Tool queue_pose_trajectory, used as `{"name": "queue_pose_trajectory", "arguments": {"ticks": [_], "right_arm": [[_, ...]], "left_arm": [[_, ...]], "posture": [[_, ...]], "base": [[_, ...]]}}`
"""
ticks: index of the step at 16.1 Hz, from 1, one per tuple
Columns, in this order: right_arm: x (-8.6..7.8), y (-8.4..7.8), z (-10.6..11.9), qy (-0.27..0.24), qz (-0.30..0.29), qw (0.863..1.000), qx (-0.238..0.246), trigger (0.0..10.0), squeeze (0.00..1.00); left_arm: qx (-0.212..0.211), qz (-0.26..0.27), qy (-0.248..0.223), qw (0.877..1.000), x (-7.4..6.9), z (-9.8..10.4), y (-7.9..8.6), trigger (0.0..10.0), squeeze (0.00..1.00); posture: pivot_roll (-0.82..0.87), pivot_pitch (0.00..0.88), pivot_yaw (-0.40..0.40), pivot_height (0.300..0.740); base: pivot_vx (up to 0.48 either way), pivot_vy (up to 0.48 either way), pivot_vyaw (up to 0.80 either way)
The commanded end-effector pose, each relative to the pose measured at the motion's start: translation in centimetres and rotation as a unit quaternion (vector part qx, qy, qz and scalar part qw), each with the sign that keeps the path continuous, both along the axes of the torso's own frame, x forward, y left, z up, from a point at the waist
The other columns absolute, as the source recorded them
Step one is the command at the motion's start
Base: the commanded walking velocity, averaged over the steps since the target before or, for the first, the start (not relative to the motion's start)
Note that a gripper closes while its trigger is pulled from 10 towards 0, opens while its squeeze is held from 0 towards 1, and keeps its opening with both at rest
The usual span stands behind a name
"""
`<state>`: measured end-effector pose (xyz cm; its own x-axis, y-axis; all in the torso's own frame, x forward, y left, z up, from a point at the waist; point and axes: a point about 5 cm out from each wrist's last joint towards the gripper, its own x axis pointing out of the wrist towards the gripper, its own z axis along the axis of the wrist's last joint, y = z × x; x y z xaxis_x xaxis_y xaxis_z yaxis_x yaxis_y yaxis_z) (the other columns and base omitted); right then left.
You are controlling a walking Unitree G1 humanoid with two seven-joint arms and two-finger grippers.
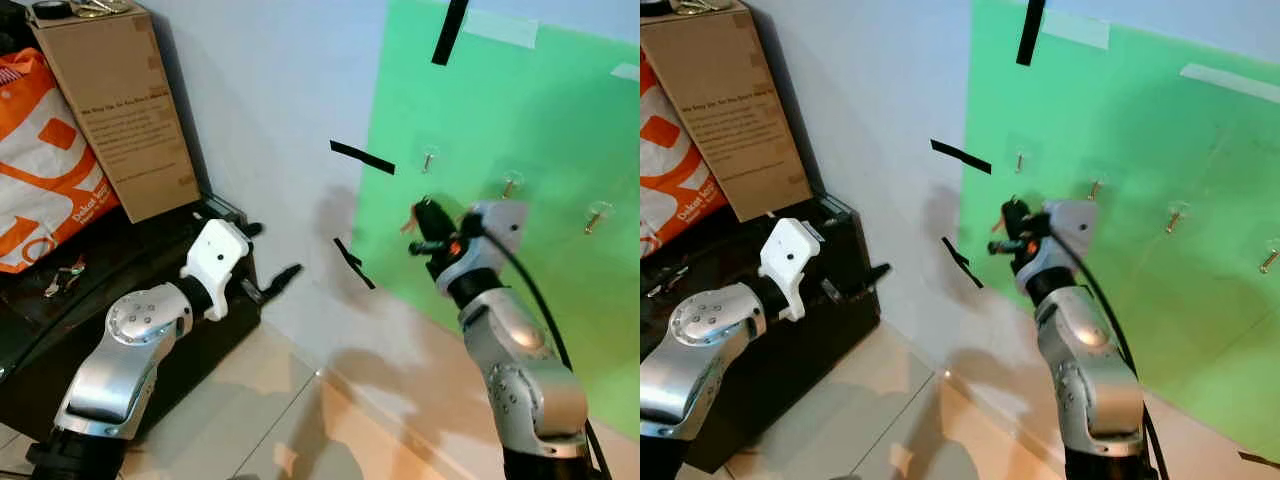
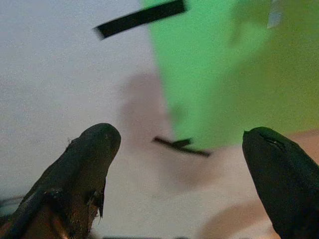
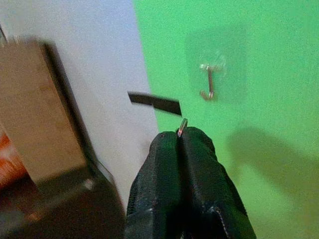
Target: Hang keys on a hook
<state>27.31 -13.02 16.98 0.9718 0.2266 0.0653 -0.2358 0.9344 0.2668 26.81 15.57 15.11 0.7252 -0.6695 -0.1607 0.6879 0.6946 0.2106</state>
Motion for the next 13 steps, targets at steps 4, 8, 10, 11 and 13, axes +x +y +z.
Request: {"name": "queue_pose_trajectory", "arguments": {"ticks": [4,8,10,11,13], "right_arm": [[1.0,0.5,1.3,-0.002,0.05,0.997,0.054,10.0,0.0],[2.4,0.6,2.1,-0.005,0.054,0.995,0.081,10.0,0.0],[2.7,0.5,2.2,-0.001,0.047,0.994,0.101,10.0,0.0],[2.9,0.4,2.2,0.003,0.041,0.992,0.116,10.0,0.0],[3.5,0.0,2.0,0.019,0.023,0.989,0.144,10.0,0.0]], "left_arm": [[-0.033,-0.059,0.029,0.997,-0.8,0.5,-0.4,10.0,0.0],[-0.033,-0.063,0.033,0.997,-1.0,0.6,-0.3,10.0,0.0],[-0.033,-0.063,0.033,0.997,-1.0,0.7,-0.3,10.0,0.0],[-0.033,-0.063,0.034,0.997,-1.0,0.7,-0.2,10.0,0.0],[-0.032,-0.063,0.035,0.997,-1.1,0.7,-0.2,10.0,0.0]], "posture": [[0.03,0.0,-0.022,0.74],[0.05,0.0,-0.039,0.74],[0.06,0.0,-0.046,0.74],[0.06,0.0,-0.046,0.74],[0.06,0.0,-0.048,0.74]], "base": [[0.0,0.0,0.0],[0.0,0.0,0.0],[0.0,0.0,0.0],[0.0,0.0,0.0],[0.0,0.0,0.0]]}}
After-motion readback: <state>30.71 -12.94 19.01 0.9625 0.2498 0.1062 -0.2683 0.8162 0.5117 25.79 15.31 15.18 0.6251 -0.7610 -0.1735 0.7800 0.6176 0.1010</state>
